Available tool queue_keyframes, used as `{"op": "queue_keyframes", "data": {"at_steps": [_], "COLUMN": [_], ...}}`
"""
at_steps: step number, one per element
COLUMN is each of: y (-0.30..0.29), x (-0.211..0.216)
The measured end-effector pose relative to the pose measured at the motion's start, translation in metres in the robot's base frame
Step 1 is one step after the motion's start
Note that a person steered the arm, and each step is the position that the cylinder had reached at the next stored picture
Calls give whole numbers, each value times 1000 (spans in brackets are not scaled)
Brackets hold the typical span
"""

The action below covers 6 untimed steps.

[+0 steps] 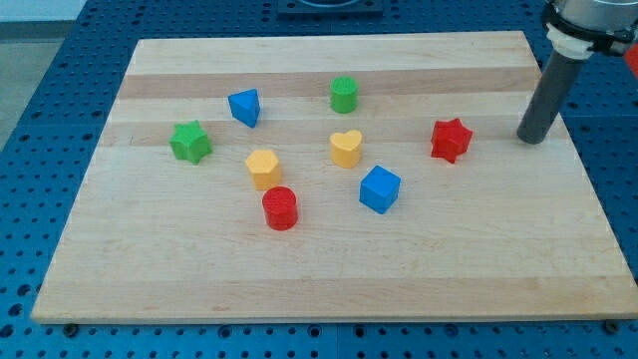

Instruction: Push the red star to the top right side of the cube

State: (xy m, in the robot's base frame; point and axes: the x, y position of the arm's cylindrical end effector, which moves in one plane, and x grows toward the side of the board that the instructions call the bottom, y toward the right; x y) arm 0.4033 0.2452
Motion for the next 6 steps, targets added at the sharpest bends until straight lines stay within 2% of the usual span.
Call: {"op": "queue_keyframes", "data": {"at_steps": [1, 5, 6], "y": [-4, -122, -127], "x": [0, 14, 19]}}
